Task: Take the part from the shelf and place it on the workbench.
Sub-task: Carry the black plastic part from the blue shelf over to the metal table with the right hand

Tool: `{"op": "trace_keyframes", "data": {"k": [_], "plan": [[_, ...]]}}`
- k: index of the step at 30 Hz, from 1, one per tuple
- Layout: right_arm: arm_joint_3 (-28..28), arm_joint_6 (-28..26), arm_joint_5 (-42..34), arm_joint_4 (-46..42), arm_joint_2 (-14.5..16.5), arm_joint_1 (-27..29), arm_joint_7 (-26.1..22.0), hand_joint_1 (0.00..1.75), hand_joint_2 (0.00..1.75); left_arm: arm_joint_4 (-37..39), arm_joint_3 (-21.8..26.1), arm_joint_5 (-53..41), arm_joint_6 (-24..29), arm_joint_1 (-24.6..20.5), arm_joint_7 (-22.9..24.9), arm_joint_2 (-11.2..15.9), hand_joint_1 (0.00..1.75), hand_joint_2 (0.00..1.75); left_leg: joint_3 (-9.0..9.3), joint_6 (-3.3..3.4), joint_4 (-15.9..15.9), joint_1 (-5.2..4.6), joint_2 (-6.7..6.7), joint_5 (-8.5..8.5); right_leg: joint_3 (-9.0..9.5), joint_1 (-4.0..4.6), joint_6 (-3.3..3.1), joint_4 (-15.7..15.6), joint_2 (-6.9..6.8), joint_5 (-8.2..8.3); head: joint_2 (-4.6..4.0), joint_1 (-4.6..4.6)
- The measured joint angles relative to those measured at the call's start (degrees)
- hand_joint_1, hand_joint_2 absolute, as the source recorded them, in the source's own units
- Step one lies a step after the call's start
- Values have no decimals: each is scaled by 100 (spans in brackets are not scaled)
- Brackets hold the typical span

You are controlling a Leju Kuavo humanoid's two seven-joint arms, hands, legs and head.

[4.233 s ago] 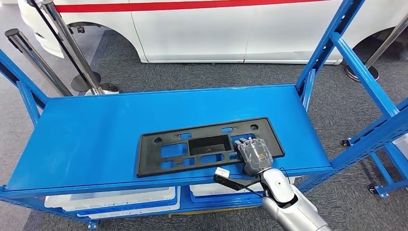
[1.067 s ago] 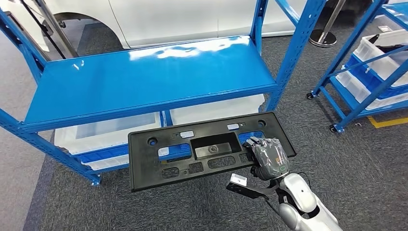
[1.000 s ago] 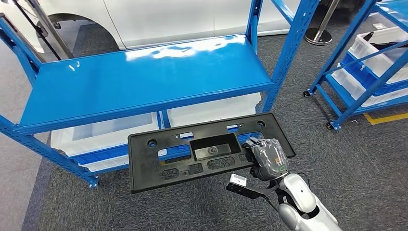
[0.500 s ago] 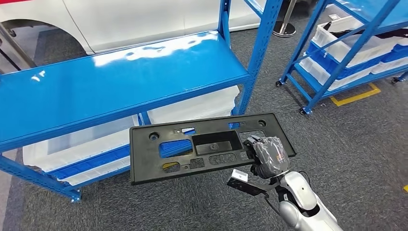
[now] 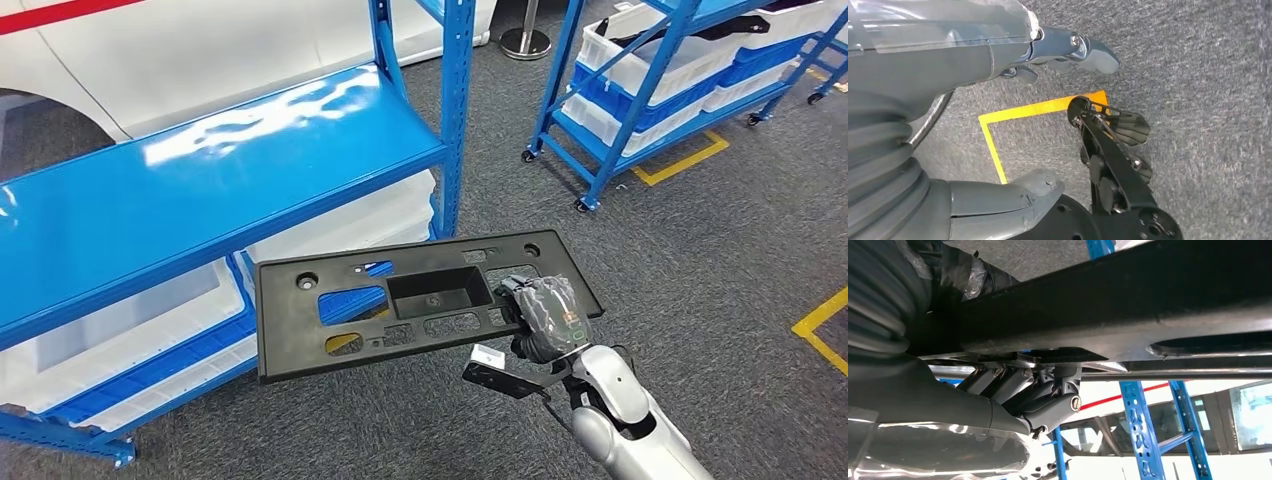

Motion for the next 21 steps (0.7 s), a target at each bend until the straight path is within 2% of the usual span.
{"op": "trace_keyframes", "data": {"k": [1,2,3,4,5,6,7,8,9,10,12,13,14,15,16,17,19,20,21], "plan": [[25,-17,22,4,13,-3,7,175,175,0,0,-8,-2,0,8,7,0,175,85,21,-226,0,-27,198,4,6,0,11,70,0,0,0],[42,-40,40,5,22,-7,20,175,175,0,0,-24,-7,1,13,13,0,175,239,51,-609,0,-108,447,4,8,2,22,140,-1,-1,0],[51,-70,56,5,28,-15,34,175,175,0,0,-39,-11,4,18,24,0,175,397,84,-987,8,-270,635,-8,14,9,38,204,-1,-1,2],[56,-101,67,3,30,-26,51,175,175,0,-1,-51,-18,8,19,32,0,175,525,105,-1303,16,-415,752,-34,11,25,55,271,4,-1,2],[58,-130,73,-1,30,-35,68,175,175,0,-1,-60,-25,8,18,42,0,175,593,116,-1481,19,-522,791,-72,0,55,67,337,18,-1,3],[57,-151,76,-5,29,-41,80,175,175,0,-1,-58,-30,2,16,51,0,175,614,119,-1543,18,-560,773,-109,-14,94,70,406,40,0,2],[56,-161,76,-10,28,-46,89,175,175,-1,-1,-47,-39,-11,11,57,0,175,624,122,-1587,16,-493,777,-137,-26,138,62,486,68,0,2],[56,-166,76,-13,29,-49,91,175,175,-2,-1,-32,-50,-25,7,63,0,175,633,135,-1615,24,-410,795,-156,-30,174,67,502,76,0,2],[57,-163,76,-13,33,-68,90,175,175,-3,1,-13,-63,-33,2,71,0,175,647,160,-1651,37,-326,817,-191,-16,203,126,413,31,-1,10],[63,-157,76,-9,46,-100,87,175,175,-4,3,14,-79,-36,-3,80,0,175,659,186,-1686,50,-237,839,-260,-1,226,270,269,-70,-1,20],[87,-136,79,7,103,-190,88,175,175,-4,18,68,-105,-33,-8,96,0,175,662,221,-1705,45,-62,854,-548,0,262,899,-81,-429,-1,39],[106,-122,84,25,144,-230,91,175,175,-4,31,96,-113,-33,-1,106,0,175,658,225,-1701,38,26,853,-712,-17,281,1263,-153,-582,0,39],[125,-111,90,48,180,-264,93,175,175,-4,44,116,-116,-36,12,115,0,175,656,224,-1695,33,111,849,-824,-35,298,1525,-191,-657,0,40],[141,-103,97,74,210,-292,97,175,175,-4,59,133,-111,-41,31,125,0,175,655,220,-1689,32,189,843,-835,-53,312,1581,-211,-622,-1,40],[153,-99,105,97,231,-320,101,175,175,-4,74,148,-102,-50,53,133,0,175,657,211,-1681,32,259,834,-729,-67,319,1410,-236,-490,-1,41],[159,-100,113,112,243,-347,105,175,175,-4,89,159,-89,-58,71,137,0,175,663,197,-1670,32,319,822,-520,-76,316,1043,-293,-298,-1,42],[162,-108,133,121,261,-411,119,175,175,-4,121,176,-56,-66,108,140,0,175,671,150,-1646,16,424,792,-125,-37,273,310,-464,-75,0,40],[162,-113,143,120,267,-439,128,175,175,-4,133,181,-41,-69,125,142,0,175,676,121,-1636,5,470,781,-29,-7,245,108,-513,-40,-1,39],[162,-117,152,119,271,-462,140,175,175,-5,143,188,-28,-73,143,143,0,175,681,90,-1636,-5,516,778,-13,26,215,47,-515,-58,0,39]]}}
